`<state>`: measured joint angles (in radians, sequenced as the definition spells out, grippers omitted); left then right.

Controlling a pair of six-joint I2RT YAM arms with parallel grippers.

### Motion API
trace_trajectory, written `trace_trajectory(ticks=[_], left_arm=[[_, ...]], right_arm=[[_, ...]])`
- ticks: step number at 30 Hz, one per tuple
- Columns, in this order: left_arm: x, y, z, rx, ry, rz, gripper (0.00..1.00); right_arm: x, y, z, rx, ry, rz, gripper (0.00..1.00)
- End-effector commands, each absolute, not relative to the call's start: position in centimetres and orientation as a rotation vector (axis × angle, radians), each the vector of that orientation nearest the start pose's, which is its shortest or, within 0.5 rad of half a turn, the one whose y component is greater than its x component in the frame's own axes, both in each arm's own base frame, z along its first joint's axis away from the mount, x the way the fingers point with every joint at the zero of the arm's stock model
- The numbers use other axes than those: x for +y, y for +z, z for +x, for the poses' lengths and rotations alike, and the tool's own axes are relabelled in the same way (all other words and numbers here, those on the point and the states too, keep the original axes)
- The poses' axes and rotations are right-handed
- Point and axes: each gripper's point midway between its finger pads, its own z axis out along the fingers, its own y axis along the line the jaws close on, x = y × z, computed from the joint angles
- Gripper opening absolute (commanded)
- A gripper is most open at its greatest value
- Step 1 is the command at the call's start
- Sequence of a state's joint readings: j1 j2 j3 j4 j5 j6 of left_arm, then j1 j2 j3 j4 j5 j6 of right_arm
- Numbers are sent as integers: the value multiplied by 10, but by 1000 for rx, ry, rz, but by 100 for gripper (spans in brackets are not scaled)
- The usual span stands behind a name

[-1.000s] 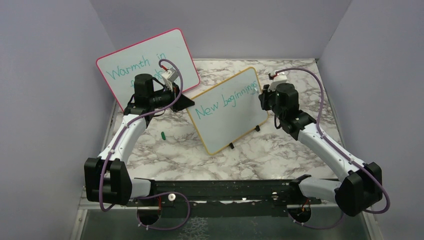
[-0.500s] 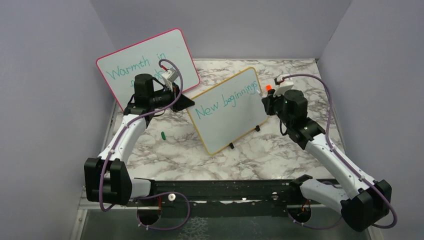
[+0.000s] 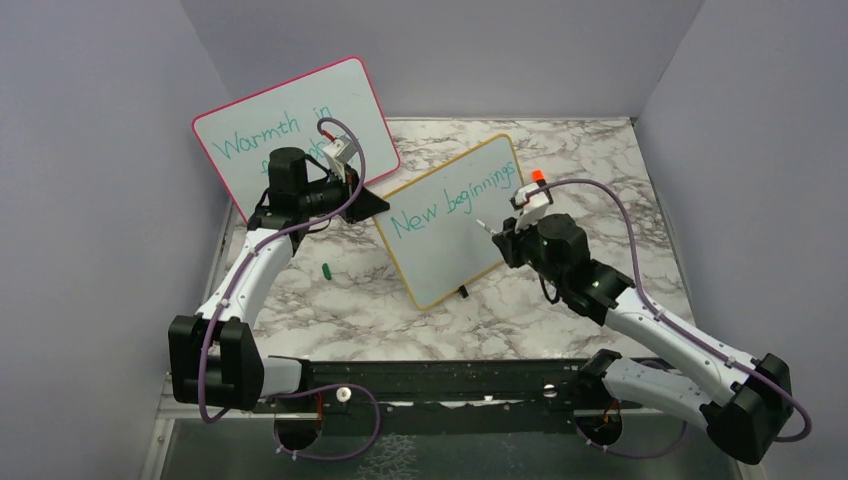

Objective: Write a sentence on the whiteboard

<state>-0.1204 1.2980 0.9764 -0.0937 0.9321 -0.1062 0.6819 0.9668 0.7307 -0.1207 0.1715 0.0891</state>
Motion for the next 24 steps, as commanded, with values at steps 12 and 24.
trace_trajectory(ticks=[12, 24], left_arm=[[-169, 204, 345, 1951, -917, 532, 0], [-166, 205, 347, 1952, -890, 517, 0]], right_arm=[[223, 189, 244, 1808, 279, -558, 0], [257, 183, 215, 1800, 186, -663, 0]])
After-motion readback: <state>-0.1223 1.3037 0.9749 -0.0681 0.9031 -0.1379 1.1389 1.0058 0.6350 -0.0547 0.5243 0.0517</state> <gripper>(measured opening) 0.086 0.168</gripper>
